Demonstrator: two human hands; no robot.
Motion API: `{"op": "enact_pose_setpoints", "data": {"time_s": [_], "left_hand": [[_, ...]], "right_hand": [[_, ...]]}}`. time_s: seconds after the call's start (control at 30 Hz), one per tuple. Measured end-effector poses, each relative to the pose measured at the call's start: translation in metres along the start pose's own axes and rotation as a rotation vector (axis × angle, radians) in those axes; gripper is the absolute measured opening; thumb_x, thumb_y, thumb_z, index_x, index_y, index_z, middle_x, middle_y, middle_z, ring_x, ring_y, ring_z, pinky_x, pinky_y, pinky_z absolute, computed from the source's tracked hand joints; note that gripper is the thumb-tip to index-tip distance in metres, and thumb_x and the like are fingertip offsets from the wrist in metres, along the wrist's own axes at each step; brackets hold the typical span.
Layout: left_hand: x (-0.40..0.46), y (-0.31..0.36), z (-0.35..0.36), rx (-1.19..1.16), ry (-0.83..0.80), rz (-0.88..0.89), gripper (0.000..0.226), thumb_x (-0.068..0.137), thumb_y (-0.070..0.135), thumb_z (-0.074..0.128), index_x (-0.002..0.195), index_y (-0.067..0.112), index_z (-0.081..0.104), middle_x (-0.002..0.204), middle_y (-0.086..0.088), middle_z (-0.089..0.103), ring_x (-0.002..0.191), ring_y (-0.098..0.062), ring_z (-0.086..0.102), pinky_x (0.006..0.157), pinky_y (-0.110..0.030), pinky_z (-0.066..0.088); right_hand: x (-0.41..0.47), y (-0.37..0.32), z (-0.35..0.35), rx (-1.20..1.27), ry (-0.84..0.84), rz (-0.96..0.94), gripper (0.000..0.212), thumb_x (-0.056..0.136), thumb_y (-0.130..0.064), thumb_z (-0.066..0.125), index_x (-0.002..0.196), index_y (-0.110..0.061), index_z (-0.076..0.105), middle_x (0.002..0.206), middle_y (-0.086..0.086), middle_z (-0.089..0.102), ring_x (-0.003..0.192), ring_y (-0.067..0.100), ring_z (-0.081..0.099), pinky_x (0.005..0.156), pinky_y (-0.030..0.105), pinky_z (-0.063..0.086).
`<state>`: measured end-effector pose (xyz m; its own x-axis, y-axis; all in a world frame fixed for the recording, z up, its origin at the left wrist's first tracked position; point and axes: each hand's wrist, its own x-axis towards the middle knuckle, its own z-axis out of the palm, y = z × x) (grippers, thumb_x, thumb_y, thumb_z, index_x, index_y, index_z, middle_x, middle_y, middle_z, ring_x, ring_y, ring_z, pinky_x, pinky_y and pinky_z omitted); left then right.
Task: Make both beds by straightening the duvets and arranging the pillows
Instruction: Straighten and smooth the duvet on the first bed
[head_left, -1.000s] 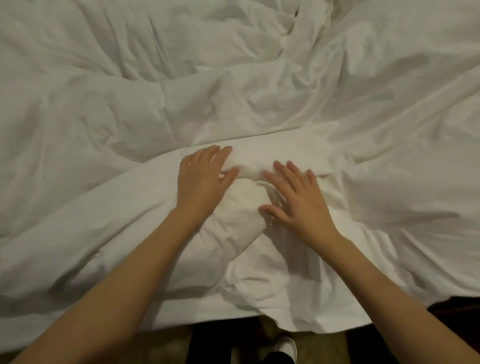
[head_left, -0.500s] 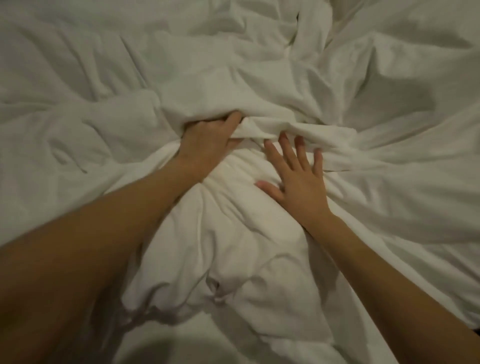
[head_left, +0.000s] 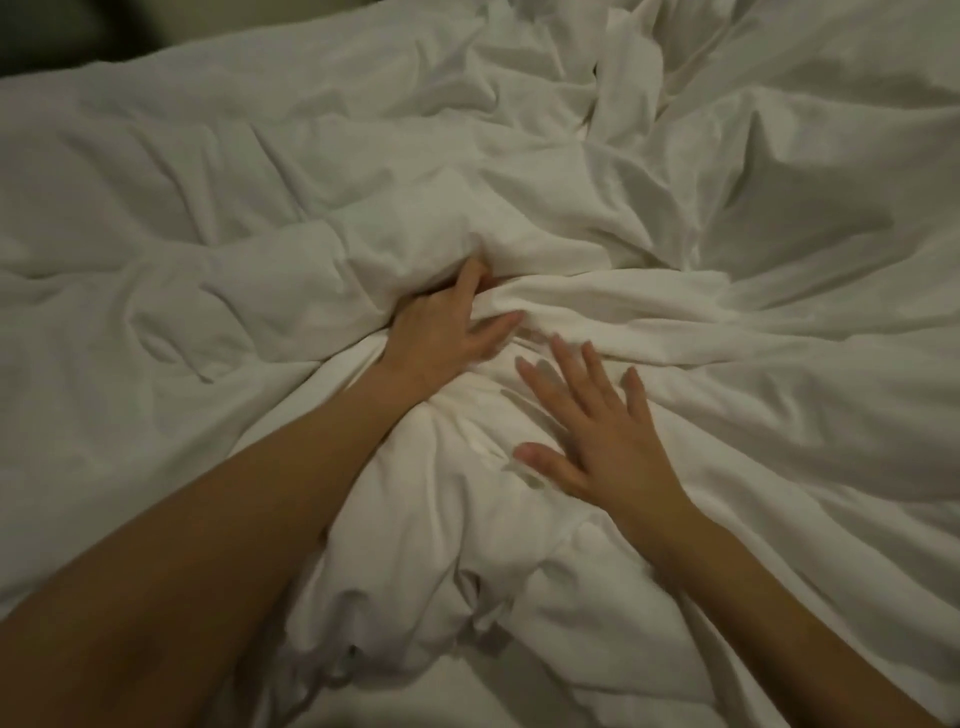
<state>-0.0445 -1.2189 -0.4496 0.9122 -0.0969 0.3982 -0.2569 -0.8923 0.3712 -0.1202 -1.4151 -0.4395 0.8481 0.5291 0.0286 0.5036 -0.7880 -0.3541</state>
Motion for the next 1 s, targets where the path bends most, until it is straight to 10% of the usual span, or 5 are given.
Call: {"op": "enact_pose_setpoints", "data": {"time_s": [0.1,0.27,0.47,0.63,1.0], "left_hand": [[-0.004,0.007,-0.006,0.019,-0.078,-0.074,0.074,0.08,0.067,0.031,0.115,0.007,0.054,0.092,-0.006,0.07,0.078,-0.03,0.068,0.06,-0.031,0.045],[-0.042,0.026,-0.05,-0.019,-0.076,-0.103,0.067,0.086,0.058,0.031,0.137,0.016,0.045,0.132,-0.003,0.056,0.119,-0.023,0.052,0.094,-0.03,0.034],[-0.157,0.088,-0.111,-0.084,0.088,-0.022,0.042,0.092,0.028,0.045,0.129,0.009,0.053,0.125,-0.012,0.06,0.115,-0.02,0.047,0.1,-0.032,0.032],[-0.268,0.122,-0.119,0.081,0.125,0.092,0.027,0.088,0.016,0.048,0.114,0.013,0.052,0.104,-0.013,0.066,0.101,-0.024,0.053,0.088,-0.035,0.039],[-0.217,0.012,-0.085,0.073,-0.481,0.016,0.079,0.071,0.071,0.041,0.138,0.029,0.047,0.152,-0.004,0.033,0.142,-0.02,0.025,0.11,-0.026,0.004]], "right_hand": [[-0.006,-0.003,0.009,-0.073,-0.143,0.007,0.075,0.088,-0.075,0.002,0.149,-0.034,0.019,0.153,0.005,0.028,0.139,0.035,0.03,0.107,0.061,0.016],[-0.03,-0.006,-0.015,0.12,-0.066,0.027,0.072,0.072,-0.084,-0.009,0.138,-0.054,-0.008,0.153,-0.018,-0.016,0.141,0.004,-0.02,0.114,0.039,-0.014],[-0.101,-0.051,-0.031,0.196,0.066,-0.154,0.067,0.09,-0.069,0.02,0.143,-0.032,0.036,0.154,-0.001,0.028,0.143,0.018,0.023,0.116,0.045,0.01],[-0.163,-0.075,-0.004,0.107,0.194,-0.346,0.04,0.09,-0.045,0.052,0.112,-0.015,0.064,0.113,0.006,0.063,0.108,0.021,0.054,0.107,0.047,0.03],[-0.108,-0.027,0.043,-0.108,0.122,-0.232,0.056,0.07,-0.041,0.067,0.118,-0.013,0.064,0.119,0.013,0.062,0.113,0.029,0.051,0.105,0.047,0.022]]}}
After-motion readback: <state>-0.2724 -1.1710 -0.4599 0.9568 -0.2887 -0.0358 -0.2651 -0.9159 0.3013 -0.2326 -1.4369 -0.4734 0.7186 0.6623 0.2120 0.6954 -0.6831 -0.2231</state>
